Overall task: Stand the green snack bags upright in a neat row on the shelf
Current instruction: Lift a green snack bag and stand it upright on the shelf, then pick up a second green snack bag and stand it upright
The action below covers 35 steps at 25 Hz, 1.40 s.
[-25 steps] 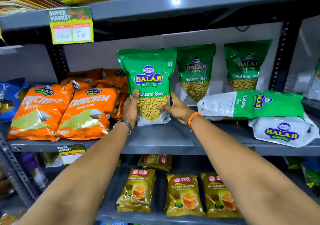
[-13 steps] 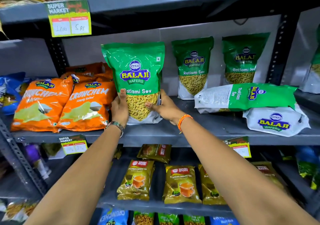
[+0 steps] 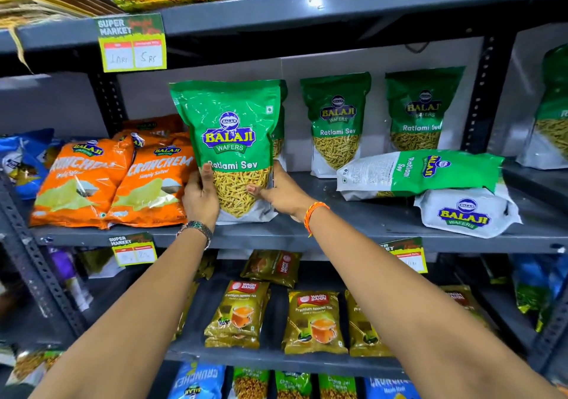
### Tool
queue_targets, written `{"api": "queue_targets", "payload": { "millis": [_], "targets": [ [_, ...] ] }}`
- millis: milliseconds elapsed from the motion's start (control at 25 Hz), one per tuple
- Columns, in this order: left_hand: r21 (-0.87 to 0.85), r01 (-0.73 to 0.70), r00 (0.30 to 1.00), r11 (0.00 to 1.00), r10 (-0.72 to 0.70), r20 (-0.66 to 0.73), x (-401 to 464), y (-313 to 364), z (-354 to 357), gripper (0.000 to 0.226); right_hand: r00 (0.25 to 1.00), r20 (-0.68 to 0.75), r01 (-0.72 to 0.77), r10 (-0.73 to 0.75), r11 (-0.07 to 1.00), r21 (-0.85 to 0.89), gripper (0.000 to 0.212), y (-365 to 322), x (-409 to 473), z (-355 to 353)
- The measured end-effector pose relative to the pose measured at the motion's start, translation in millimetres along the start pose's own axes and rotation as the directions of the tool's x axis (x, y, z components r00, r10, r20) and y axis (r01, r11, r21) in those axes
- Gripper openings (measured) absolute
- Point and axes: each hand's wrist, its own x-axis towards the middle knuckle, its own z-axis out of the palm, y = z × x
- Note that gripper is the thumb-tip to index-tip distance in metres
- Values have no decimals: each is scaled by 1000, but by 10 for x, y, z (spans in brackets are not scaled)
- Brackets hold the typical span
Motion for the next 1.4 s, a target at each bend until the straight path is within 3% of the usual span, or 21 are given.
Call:
{"api": "queue_targets", "payload": {
  "millis": [80,160,280,400,560,720,840,1040,1160,1240,1400],
  "targets": [
    [55,-60,988,997,67,-136,-118,37,9,66,999,50,9,-4,993,-116,84,-107,-82,-158],
    [109,-272,932,956,290,-219,-294,135,60,64,996,74,66,-45,953,-297,97,-238,-225,-451],
    [230,-624,758,747,650,-56,-525,334,320,68,998,17,67,-68,856,-513,114,-361,-540,-1069],
    [154,-790,611,594,783,115,-738,582,703,76,994,-98,-31,-46,748,-663,118,-319,-854,-1715],
    [92,-749,625,656,654,427,-855,779,1268,111,986,-165,-132,10,651,-748,117,-170,-1312,-2400],
    [108,-701,583,705,480,655,-901,827,1774,139,988,-152,-118,15,706,-699,106,-16,-1712,-2765],
    [141,-692,594,708,448,668,-967,898,2006,136,985,-169,-99,-22,732,-674,86,133,-1818,-2899],
    [169,-726,615,666,519,594,-1083,939,2126,101,901,-293,58,-319,759,-649,24,269,-1881,-2914],
    [204,-700,647,685,485,589,-1046,949,2079,99,843,-334,146,-422,776,-613,17,200,-1768,-2816],
    [215,-675,664,706,456,593,-983,942,2025,106,803,-337,222,-492,770,-598,27,59,-1647,-2721],
    [120,-666,650,736,494,578,-843,810,1902,98,745,-266,276,-612,645,-713,18,-322,-1286,-2501]
  ]
}}
